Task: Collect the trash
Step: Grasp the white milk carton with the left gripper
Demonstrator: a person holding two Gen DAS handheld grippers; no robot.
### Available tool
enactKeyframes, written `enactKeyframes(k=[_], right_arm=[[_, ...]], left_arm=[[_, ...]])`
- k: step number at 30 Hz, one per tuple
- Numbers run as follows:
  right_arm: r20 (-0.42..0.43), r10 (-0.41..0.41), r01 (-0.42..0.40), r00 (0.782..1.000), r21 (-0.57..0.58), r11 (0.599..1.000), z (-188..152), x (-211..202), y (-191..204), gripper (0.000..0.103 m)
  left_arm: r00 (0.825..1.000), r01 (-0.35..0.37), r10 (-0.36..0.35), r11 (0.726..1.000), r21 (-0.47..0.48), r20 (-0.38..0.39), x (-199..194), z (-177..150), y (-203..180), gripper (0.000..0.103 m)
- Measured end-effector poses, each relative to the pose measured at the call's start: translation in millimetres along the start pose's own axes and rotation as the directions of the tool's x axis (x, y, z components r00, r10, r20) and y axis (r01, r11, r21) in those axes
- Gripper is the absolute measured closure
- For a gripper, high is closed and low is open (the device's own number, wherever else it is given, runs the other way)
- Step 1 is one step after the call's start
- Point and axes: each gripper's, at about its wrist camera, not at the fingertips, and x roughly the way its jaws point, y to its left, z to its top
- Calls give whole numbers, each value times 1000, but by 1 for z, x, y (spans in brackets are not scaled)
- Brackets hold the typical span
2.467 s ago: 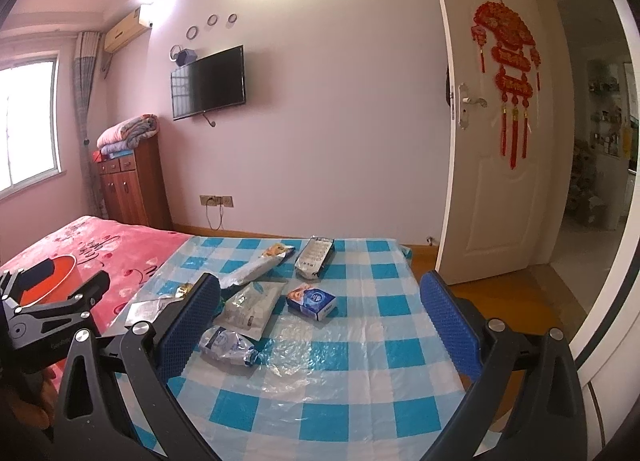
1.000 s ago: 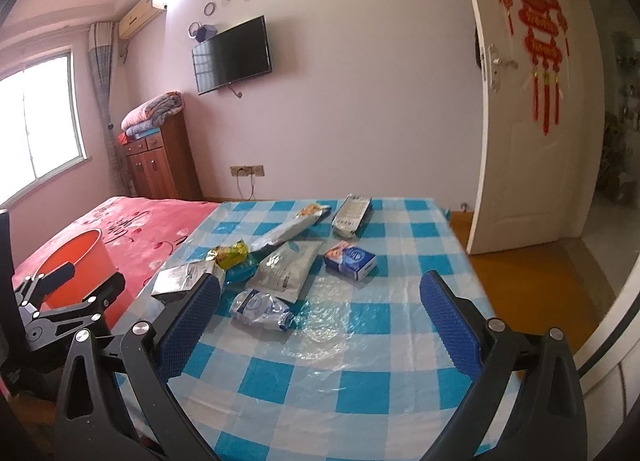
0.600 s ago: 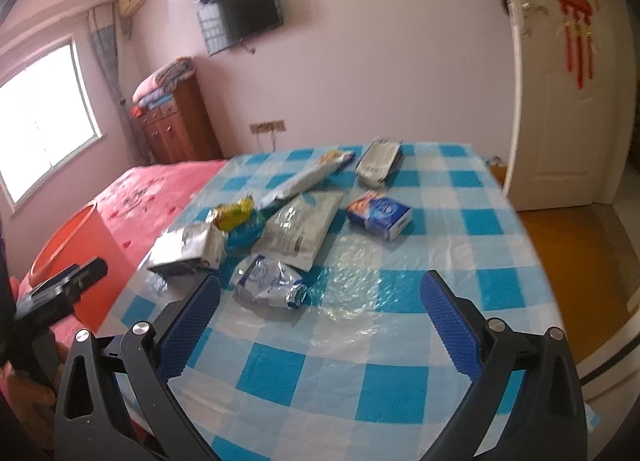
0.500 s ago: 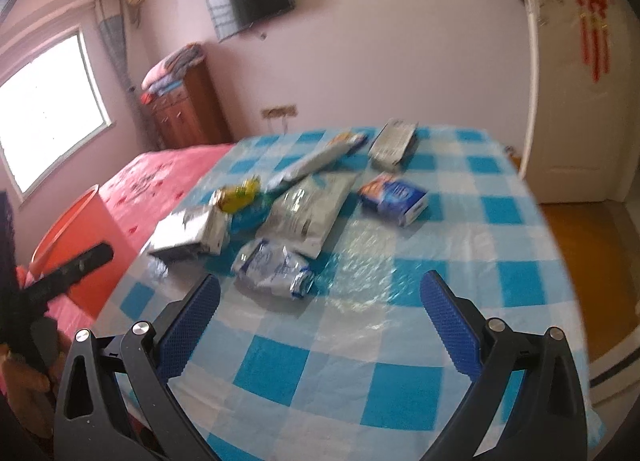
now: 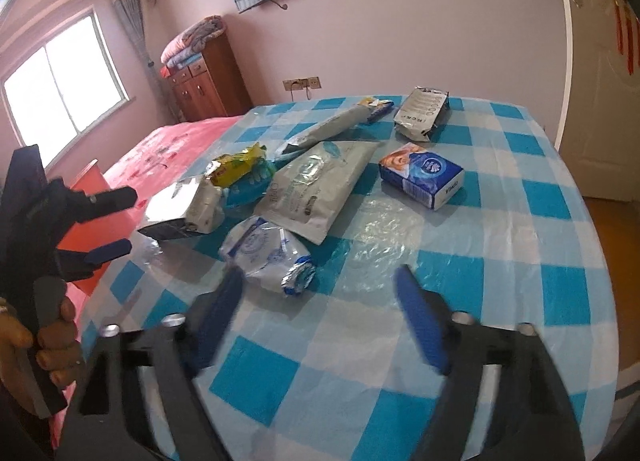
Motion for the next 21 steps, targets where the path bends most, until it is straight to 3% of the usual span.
enactKeyframes(k=[3,6,9,15,21], right_arm=[[-11,-19,20,1000,15,1000,8,10,-14,25],[-1,-55,55,998,27,998,19,16,-31,12],[-6,-89,90,996,29,996,33,27,-48,11],[-40,-131,132,991,22,991,55,52,-76,9],[-54,-74,75,996,23,997,56,62,-75,9]], left_arm=[[1000,-7,7,999,-36,5,7,6,-1,4],[1000,-2,1,996,-87,-9,15,12,1,4],[1000,5,-10,986,-167,-29,25,18,7,4],[999,-30,23,972,-232,-33,39,27,10,4],[995,-95,85,964,-249,-52,57,32,13,4]])
